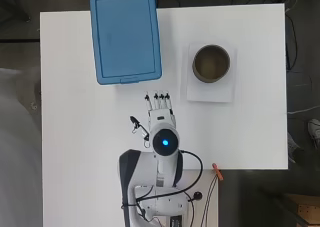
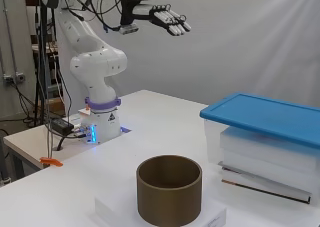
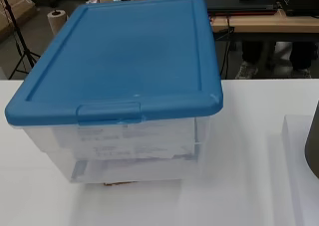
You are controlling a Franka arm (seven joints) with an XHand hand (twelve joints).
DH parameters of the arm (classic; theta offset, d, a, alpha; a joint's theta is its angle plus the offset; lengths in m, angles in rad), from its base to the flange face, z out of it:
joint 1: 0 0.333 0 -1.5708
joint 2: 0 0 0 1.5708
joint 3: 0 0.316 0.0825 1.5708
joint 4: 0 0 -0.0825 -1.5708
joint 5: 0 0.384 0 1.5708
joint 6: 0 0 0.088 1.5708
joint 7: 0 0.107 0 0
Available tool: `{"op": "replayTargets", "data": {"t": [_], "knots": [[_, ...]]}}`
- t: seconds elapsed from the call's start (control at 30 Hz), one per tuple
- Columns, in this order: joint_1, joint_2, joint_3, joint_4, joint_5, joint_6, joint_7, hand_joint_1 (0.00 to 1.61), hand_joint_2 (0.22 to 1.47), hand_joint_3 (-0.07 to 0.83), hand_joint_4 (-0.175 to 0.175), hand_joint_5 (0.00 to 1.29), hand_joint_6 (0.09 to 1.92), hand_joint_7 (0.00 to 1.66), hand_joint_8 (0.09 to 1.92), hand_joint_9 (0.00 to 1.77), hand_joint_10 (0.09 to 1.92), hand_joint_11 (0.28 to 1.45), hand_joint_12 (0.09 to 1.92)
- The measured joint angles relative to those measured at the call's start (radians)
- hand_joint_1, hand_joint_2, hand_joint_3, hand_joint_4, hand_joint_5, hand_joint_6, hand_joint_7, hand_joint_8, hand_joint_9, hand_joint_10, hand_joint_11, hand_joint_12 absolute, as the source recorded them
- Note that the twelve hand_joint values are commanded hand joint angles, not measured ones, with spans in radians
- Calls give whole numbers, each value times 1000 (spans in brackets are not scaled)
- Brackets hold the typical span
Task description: Teleoperate dual arm-hand system to remove items from a box
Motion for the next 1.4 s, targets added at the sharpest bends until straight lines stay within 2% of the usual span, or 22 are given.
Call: {"op": "replayTargets", "data": {"t": [0.13,0.23,0.37,0.57,0.67,0.83,0.93,1.0,1.2,1.4], "knots": [[-13,-72,-142,-26,-21,6,-111,186,919,-4,91,329,87,398,87,418,87,466,87],[-11,-66,-147,-36,-81,24,-114,188,903,-9,86,312,87,417,87,427,87,459,87],[-4,102,14,-11,-218,53,-85,202,904,-4,73,342,87,430,87,412,87,441,87],[-4,349,221,38,-449,106,17,183,898,-4,98,313,87,400,87,371,87,395,87],[0,379,260,29,-566,176,82,194,895,-4,102,333,87,404,87,382,87,387,87],[33,328,277,-118,-725,401,210,196,892,-3,96,329,87,410,87,382,87,374,87],[42,320,259,-159,-720,508,257,186,902,2,90,336,87,419,87,386,87,372,87],[42,335,251,-156,-691,532,260,176,910,5,84,340,87,424,87,397,87,378,87],[35,492,238,-73,-560,475,245,159,945,14,71,349,87,433,87,423,87,392,87],[34,580,257,-30,-590,457,254,152,965,14,61,364,87,446,87,442,87,401,87]]}}
